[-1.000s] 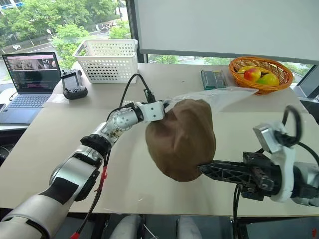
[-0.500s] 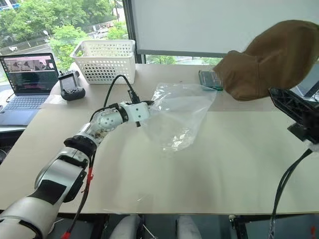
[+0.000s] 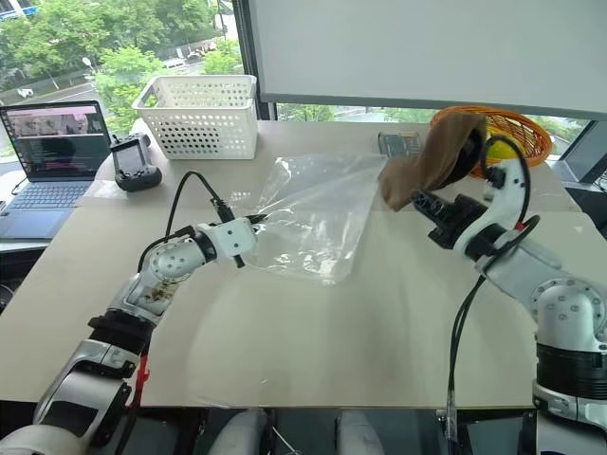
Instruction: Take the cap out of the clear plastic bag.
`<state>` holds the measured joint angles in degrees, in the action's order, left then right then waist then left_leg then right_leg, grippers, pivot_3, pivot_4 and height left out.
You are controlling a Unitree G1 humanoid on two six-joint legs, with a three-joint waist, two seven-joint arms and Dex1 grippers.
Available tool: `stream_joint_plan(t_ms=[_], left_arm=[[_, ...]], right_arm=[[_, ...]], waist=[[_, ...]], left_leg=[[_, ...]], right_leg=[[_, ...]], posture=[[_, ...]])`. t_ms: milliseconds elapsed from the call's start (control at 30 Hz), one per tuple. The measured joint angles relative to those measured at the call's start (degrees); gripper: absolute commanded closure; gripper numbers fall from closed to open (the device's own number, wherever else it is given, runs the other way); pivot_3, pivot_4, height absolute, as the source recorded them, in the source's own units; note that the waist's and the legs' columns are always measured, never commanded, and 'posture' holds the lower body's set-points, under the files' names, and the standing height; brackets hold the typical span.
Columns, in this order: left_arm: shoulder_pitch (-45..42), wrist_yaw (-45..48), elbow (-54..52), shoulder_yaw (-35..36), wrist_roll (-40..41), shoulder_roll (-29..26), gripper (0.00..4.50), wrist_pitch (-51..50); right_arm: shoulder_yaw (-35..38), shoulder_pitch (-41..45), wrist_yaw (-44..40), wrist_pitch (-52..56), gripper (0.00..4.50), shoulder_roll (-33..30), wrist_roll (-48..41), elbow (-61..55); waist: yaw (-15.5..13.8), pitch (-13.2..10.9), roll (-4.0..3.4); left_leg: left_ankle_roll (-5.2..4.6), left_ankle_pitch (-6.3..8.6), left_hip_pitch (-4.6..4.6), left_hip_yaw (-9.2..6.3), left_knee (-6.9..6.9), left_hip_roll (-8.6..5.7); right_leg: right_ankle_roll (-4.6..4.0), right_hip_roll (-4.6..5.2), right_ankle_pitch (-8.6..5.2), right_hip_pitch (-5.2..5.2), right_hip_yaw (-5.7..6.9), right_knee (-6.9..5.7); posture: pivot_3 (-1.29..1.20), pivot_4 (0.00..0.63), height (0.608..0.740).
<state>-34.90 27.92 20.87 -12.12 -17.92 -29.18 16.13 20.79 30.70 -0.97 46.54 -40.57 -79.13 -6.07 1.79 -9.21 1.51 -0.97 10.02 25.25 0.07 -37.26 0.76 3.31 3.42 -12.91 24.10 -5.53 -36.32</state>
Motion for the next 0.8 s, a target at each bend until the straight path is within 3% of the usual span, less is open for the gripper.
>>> stream_joint_plan(t_ms=[167,300,500,633,800], left_arm=[[1.1,0.0,-2.6,-0.4,-0.1,1.5,4.50,-2.3],[0.8,0.0,-2.2,-0.5,-0.4,1.8,4.50,-2.6],[-1.7,-0.2,-1.4,-1.1,-0.6,2.5,4.50,-2.3],[-1.7,-0.2,-0.5,-1.2,-0.6,2.4,4.50,-2.3],[-1.7,-0.2,-0.1,-1.2,-0.6,1.9,4.50,-2.1]], right_arm=[[3.6,13.4,4.3,-1.3,4.48,4.1,-9.5,0.1],[0.5,8.6,7.2,-1.0,4.48,12.4,-11.0,-0.7],[-5.7,1.4,8.0,0.8,4.48,18.3,-7.6,2.0],[-1.4,-2.5,5.5,-1.3,4.48,19.1,-5.6,10.1],[0.2,-4.5,3.7,-0.9,4.48,14.3,1.4,15.9]], waist=[[0.4,0.1,0.12],[0.6,0.3,0.34],[0.4,0.3,0.33],[0.1,0.3,0.33],[0.7,0.3,0.33]], left_leg=[[0.00,0.00,-0.09,-0.10,0.05,0.13],[0.00,0.00,-0.08,-0.03,0.11,0.10],[0.00,0.00,-0.06,-0.02,0.09,0.06],[0.00,0.00,-0.05,-0.02,0.09,0.01],[0.00,0.00,-0.10,0.02,0.09,0.04]], right_leg=[[-0.05,-0.17,0.02,-0.09,0.13,0.04],[-0.06,-0.05,0.03,-0.01,0.04,-0.01],[-0.06,-0.05,0.02,0.02,0.07,-0.41],[-0.06,-0.03,0.02,0.01,0.09,-0.37],[-0.07,-0.09,0.01,0.05,0.05,-0.33]], posture=[[0.00,0.150,0.740],[0.00,0.150,0.740],[0.00,0.150,0.740],[0.00,0.150,0.740],[0.00,0.150,0.740]])
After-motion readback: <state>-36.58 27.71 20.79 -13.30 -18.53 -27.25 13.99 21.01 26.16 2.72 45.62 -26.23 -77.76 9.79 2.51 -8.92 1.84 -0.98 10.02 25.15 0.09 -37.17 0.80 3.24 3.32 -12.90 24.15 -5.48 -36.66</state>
